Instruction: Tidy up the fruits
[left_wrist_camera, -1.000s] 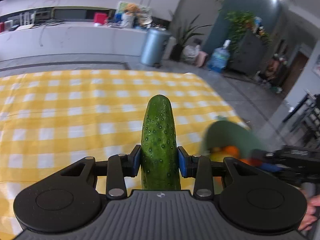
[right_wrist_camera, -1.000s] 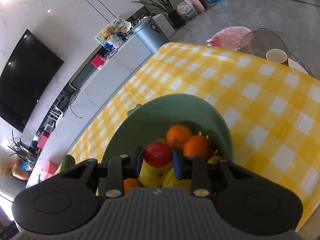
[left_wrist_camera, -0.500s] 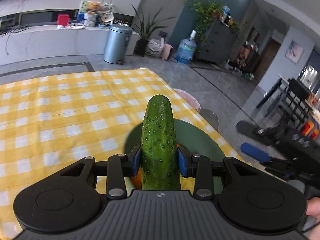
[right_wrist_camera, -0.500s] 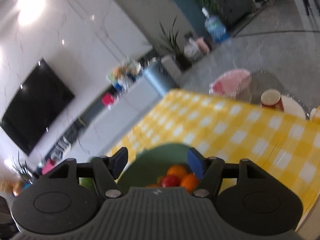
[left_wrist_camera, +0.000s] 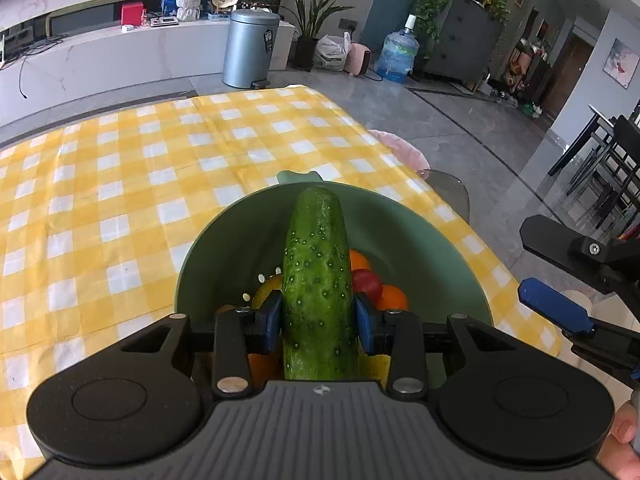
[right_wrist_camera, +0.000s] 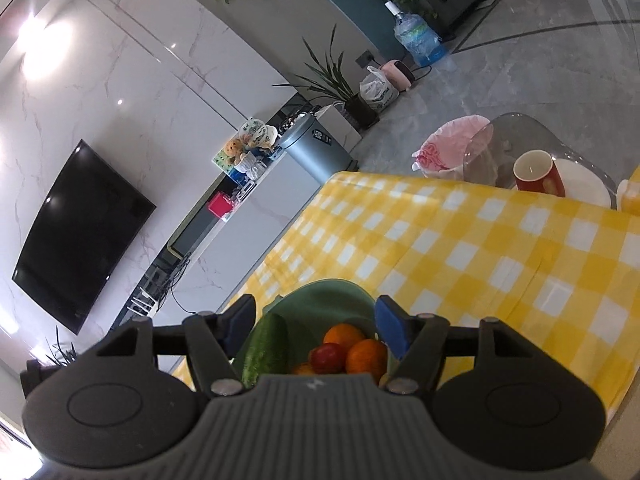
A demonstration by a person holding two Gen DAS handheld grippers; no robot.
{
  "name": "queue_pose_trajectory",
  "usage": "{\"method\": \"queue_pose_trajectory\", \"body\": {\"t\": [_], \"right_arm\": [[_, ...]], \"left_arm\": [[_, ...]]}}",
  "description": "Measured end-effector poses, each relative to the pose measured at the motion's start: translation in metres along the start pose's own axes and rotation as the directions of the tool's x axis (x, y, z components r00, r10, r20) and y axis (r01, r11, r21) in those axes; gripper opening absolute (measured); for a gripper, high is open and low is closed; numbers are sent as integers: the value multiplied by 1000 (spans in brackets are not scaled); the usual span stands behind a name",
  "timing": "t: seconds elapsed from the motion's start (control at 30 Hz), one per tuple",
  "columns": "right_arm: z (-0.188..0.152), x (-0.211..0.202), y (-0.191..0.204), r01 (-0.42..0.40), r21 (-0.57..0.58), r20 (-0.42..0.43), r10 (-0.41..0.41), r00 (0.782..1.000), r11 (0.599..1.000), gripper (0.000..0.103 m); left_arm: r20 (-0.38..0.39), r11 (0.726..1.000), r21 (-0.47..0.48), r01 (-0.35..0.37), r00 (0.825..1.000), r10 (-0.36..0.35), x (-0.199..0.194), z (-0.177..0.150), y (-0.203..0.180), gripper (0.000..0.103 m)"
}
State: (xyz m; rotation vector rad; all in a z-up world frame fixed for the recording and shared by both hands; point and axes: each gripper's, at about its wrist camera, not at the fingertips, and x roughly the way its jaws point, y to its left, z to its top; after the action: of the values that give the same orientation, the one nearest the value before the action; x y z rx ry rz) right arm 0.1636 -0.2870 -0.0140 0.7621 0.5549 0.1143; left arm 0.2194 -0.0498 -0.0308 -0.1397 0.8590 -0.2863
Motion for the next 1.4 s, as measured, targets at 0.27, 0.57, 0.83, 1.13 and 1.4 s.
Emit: {"method": "queue_pose_trajectory", "body": {"t": [0.27, 0.57, 0.83, 1.13, 1.4], "right_arm": [[-2, 0, -1, 8, 4, -24, -8, 1000, 1000, 64], [-3, 3, 1, 27, -9, -46, -28, 999, 1000, 64], [-4, -31, 21, 86, -229, -119, -116, 986, 970, 77], [-41, -68, 37, 171, -494, -245, -325, 913, 853, 92], [-60, -87, 52, 141, -553, -261, -331, 907, 821, 93]], "left_arm": [[52, 998, 40, 46, 998, -48, -24, -6, -15, 52], [111, 997, 51, -52, 993, 46, -68, -9, -23, 72], [107, 986, 14, -166, 981, 164, -115, -28, -28, 86], [122, 988, -25, -154, 980, 156, -147, -50, -46, 93], [81, 976, -57, -211, 973, 215, -143, -76, -59, 90]]}}
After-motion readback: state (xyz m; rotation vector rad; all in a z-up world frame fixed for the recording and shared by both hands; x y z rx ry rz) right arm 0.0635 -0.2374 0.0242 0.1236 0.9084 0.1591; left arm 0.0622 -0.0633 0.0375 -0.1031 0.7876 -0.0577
